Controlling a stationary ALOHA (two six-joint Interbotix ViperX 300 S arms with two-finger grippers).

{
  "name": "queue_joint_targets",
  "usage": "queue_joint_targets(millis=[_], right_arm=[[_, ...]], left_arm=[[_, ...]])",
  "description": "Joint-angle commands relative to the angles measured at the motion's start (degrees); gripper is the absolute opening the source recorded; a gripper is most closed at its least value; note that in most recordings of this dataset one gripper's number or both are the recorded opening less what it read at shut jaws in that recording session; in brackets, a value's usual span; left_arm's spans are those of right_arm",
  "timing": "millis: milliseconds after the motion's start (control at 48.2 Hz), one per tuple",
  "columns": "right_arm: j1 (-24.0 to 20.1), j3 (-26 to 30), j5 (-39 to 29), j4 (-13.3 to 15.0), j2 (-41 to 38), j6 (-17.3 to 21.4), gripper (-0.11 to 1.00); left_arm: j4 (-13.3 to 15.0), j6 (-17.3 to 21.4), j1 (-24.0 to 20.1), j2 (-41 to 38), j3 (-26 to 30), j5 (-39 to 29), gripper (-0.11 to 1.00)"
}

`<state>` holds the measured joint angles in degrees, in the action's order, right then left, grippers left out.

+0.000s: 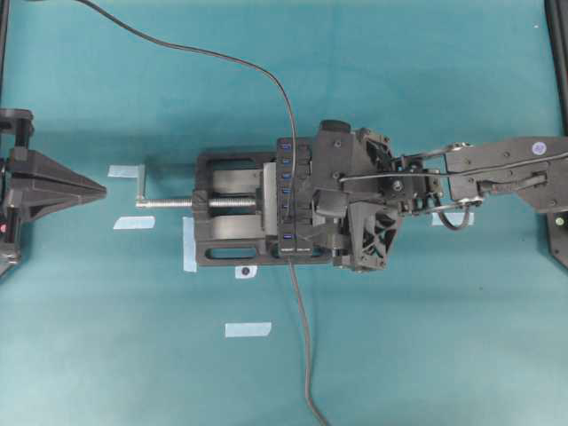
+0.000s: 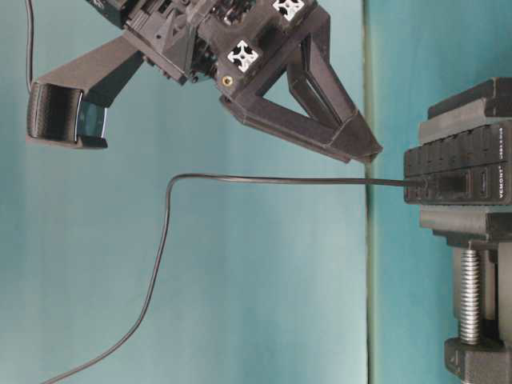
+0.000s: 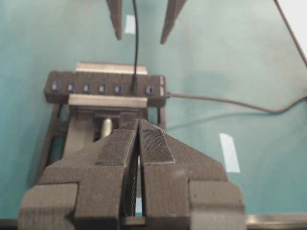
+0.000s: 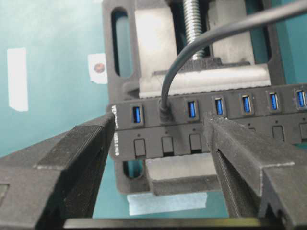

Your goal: Insert the USB into the second port from the front of the fixed hub.

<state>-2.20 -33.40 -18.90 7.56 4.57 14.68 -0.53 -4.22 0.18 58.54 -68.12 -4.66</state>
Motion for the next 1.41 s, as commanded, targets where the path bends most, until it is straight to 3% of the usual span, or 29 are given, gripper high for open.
queue_joint_targets(millis=[0,1389], right_arm=[[-0.2,0.4,0.4,-0.2,1.5,0.6,0.83],[-0.2,-0.4,0.4,-0.1,1.4,0.6,0.83]], left_arm=[[0.0,-0.1,0.1,-0.3,0.5,0.3,0.0],[-0.1,-1.7,0.1,-0.3,0.3,0.3,0.0]])
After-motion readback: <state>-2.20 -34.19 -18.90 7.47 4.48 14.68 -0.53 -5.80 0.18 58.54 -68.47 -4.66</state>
